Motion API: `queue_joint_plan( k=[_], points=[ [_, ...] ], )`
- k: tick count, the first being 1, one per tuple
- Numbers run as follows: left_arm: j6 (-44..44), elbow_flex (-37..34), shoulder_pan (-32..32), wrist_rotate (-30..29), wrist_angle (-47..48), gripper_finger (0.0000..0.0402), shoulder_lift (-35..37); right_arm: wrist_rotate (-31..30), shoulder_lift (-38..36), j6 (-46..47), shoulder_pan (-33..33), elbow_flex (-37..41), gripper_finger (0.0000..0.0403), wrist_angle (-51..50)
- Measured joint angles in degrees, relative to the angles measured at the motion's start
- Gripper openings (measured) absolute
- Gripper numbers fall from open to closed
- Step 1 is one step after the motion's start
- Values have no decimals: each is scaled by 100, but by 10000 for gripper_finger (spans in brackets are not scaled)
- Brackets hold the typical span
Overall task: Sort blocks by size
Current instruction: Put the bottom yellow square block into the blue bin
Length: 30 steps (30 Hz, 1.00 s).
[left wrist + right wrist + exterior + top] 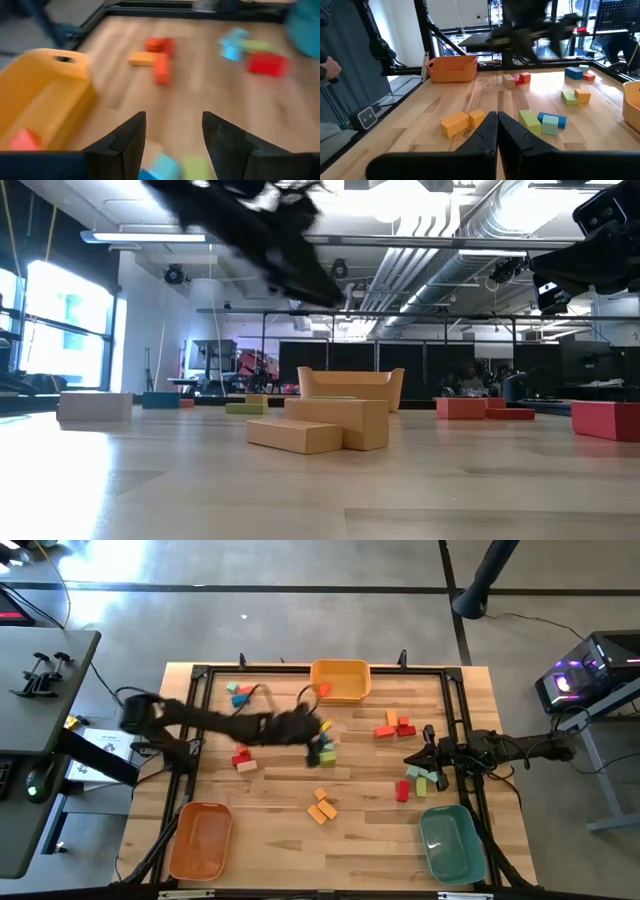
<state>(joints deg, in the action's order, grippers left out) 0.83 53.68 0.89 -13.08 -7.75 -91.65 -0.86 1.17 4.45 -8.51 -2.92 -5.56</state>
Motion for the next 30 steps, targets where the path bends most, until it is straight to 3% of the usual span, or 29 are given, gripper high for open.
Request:
queue_joint_plan(
  k=[4,8,12,15,17,23,30],
  points=[
    [415,-1002,-723,-73,-533,173,876,-17,0,0,0,0,0,187],
    [682,-1461,-1426,-652,-531,169,1346,-130,0,550,0,0,0,1382],
    [-376,-1485,-2102,-684,-589,163,1189,70,-2,2049,0,-2,0,2775],
    [-944,-1494,-2383,-706,-581,161,860,853,75,2105,-16,-2,0,3306],
    [-988,-1493,-2445,-728,-725,161,617,924,217,2181,-85,-2,0,3455],
    [-562,-1470,-2214,-1052,-1298,166,-34,-79,1134,2028,-254,-2,0,3662],
    [-344,-1235,-1805,-829,-1019,210,-342,-1480,2194,1935,-234,-2,0,3796]
  ],
)
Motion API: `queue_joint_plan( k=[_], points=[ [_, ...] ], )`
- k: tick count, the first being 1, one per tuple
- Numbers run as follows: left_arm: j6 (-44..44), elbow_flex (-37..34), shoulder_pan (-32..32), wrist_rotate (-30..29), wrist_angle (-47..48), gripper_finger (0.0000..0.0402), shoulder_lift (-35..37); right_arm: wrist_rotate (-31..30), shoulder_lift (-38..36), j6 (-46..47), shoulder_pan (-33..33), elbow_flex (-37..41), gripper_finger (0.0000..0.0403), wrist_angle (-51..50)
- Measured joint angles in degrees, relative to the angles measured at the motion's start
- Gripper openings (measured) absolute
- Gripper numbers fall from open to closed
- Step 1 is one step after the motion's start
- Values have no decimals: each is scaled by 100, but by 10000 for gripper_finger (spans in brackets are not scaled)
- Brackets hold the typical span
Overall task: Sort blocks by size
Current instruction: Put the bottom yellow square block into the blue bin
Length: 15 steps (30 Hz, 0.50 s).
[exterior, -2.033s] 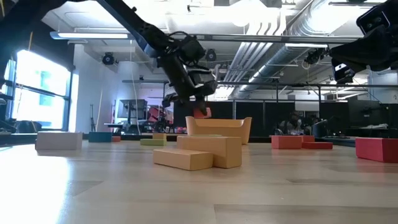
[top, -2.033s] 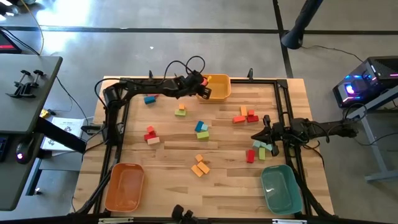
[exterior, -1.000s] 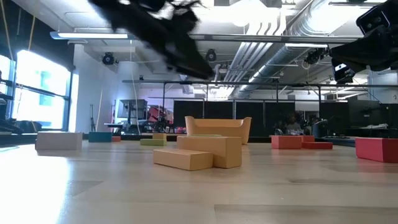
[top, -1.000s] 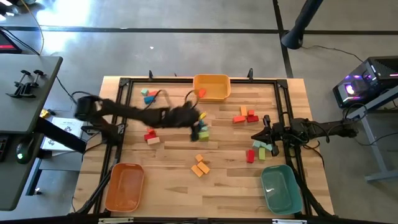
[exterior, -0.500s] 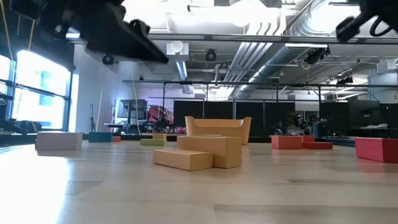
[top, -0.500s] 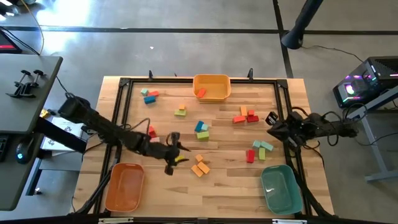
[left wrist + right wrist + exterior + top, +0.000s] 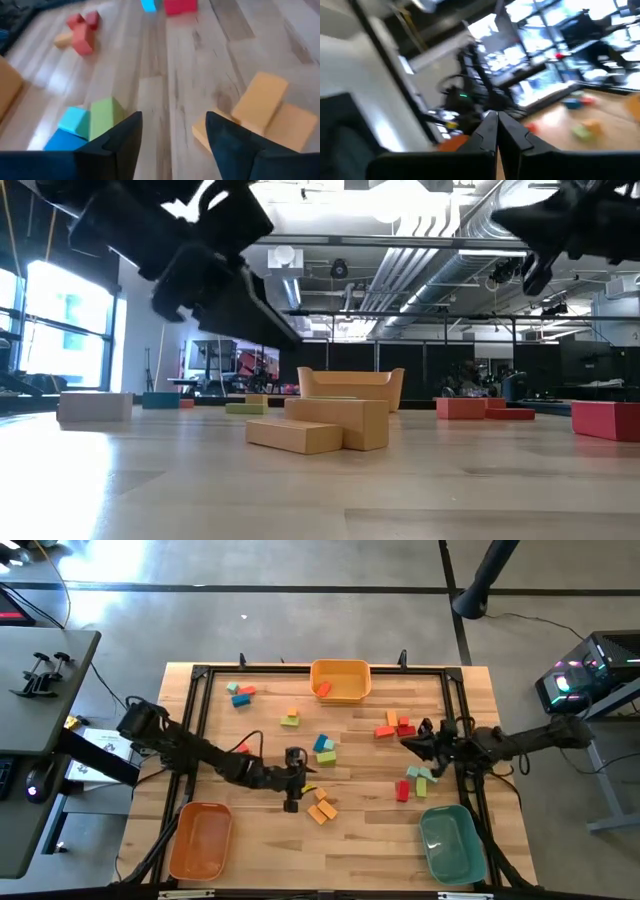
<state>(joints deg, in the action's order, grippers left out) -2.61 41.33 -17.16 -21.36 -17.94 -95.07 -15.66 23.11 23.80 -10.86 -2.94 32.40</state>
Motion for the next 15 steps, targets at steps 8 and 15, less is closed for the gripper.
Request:
queue_joint_plan(
  k=[8,15],
  points=[
    [291,99,30,463,352,249,-108,-330,949,-484,-2,-634,0,-1062],
    [238,99,286,932,269,251,-326,-337,1890,-1180,56,-1868,0,-2808]
  ],
)
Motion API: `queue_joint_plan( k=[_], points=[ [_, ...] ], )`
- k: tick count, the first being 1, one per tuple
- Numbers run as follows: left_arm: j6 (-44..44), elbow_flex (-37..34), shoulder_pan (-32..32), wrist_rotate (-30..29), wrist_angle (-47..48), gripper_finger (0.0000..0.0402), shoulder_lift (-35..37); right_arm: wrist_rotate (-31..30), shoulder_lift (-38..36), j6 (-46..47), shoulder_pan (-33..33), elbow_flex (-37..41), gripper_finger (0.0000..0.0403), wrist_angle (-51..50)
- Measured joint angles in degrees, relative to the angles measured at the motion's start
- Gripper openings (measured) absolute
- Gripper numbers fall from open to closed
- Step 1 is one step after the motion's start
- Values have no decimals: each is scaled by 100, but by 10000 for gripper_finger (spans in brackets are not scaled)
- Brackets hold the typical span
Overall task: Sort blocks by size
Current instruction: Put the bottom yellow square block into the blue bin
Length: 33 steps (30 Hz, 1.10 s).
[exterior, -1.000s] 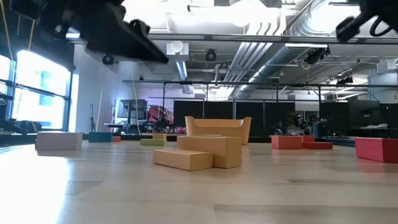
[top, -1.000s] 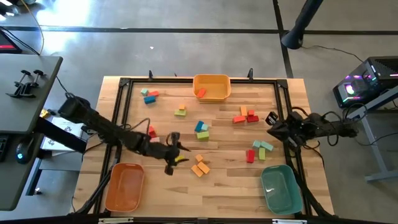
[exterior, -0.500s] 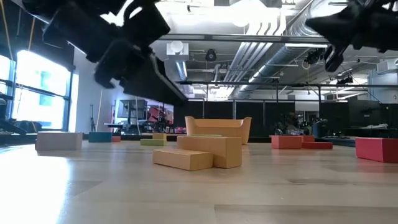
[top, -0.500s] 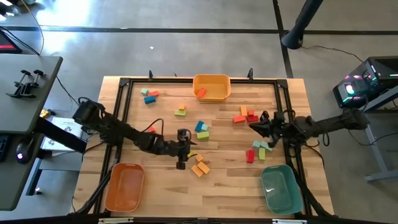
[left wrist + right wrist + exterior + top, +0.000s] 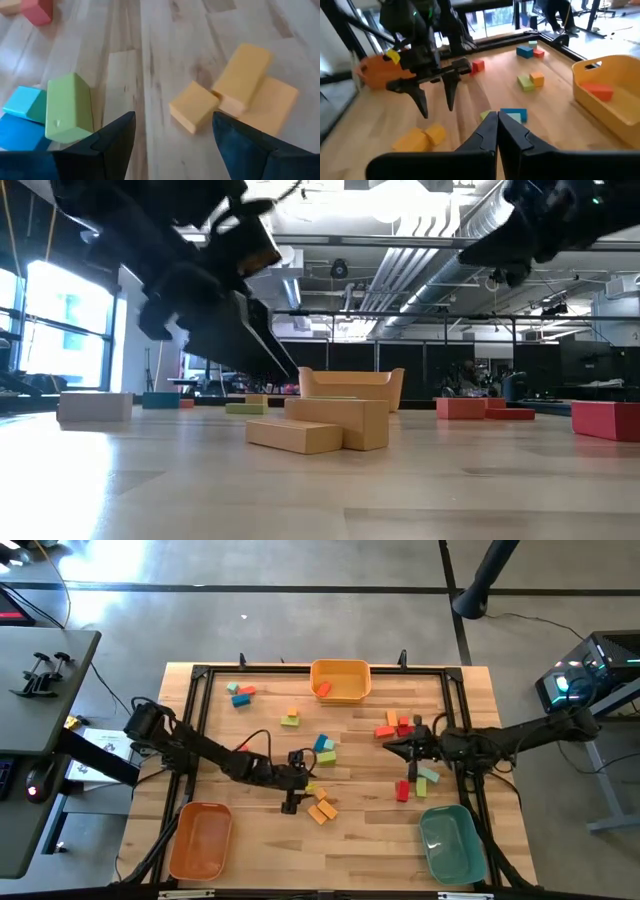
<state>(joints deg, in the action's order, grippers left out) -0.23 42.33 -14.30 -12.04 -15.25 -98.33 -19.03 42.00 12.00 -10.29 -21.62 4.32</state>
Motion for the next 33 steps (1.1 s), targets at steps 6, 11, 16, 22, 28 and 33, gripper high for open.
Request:
queue_joint_plan(
  k=[6,11,16,22,28,33],
  points=[
    [-19,-4,159,461,-380,251,-276,8,589,-349,32,-389,0,0],
    [-288,13,159,869,-750,251,-624,40,857,-298,32,-397,0,4],
    [-284,26,196,875,-1055,251,-910,390,1007,-289,24,-397,0,14],
    [-291,48,205,883,-1234,250,-1121,664,1057,-170,25,-397,0,17],
    [-378,250,305,1152,-1256,234,-1343,667,1055,-137,23,-397,0,20],
    [-557,388,375,1291,-1189,176,-1377,905,1055,-55,23,-397,0,14]
  ],
)
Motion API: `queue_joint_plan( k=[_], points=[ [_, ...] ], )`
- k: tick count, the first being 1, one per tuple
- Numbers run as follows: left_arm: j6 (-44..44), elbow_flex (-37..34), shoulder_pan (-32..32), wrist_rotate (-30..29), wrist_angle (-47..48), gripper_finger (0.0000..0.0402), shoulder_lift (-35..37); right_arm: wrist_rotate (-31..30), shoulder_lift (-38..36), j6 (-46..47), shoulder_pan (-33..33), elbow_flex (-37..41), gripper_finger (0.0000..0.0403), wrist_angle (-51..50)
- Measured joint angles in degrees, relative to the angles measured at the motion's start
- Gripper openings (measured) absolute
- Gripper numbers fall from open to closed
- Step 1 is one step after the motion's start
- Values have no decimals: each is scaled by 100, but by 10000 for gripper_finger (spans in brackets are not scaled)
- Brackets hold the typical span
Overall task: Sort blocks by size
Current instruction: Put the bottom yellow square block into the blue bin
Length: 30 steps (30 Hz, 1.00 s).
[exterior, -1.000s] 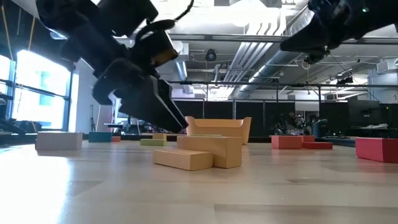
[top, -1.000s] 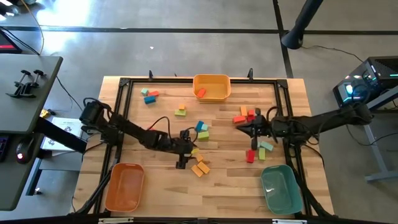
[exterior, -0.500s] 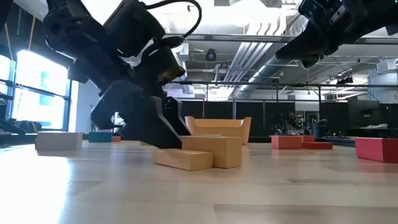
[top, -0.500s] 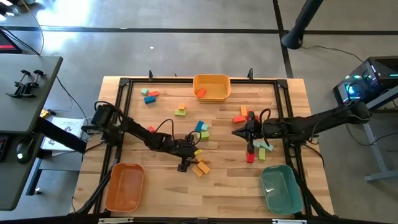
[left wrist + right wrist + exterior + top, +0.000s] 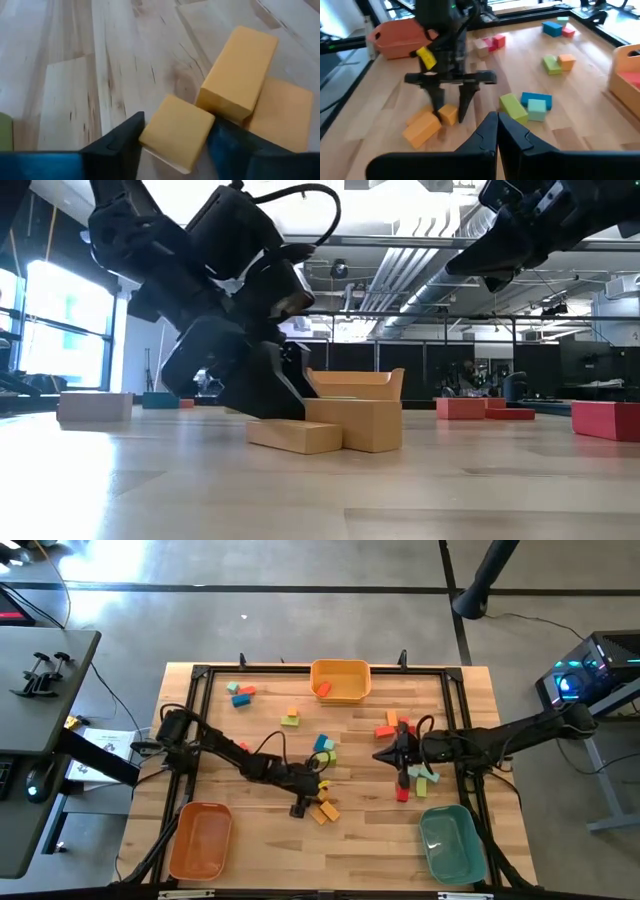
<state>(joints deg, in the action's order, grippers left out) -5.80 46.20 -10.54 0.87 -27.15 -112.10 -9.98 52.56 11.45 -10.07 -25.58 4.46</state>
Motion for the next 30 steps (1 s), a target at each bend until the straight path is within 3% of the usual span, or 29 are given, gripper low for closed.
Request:
queue_joint_plan(
  k=[5,11,15,23,27,30],
  points=[
    [302,0,147,-73,153,100,163,353,220,-256,-1,0,0,105],
    [971,0,358,-101,352,94,767,431,1047,-1330,-90,4,12,937],
    [1396,4,495,-128,336,94,1236,402,1667,-2405,-122,4,55,1792],
    [2203,4,599,36,149,94,1568,124,2571,-4497,-193,2,184,3498],
    [2319,4,592,41,-4,94,1568,109,2930,-5330,-238,-241,225,3652],
    [2377,4,592,41,-24,94,1568,8,3309,-5996,-267,-566,233,3518]
  ],
)
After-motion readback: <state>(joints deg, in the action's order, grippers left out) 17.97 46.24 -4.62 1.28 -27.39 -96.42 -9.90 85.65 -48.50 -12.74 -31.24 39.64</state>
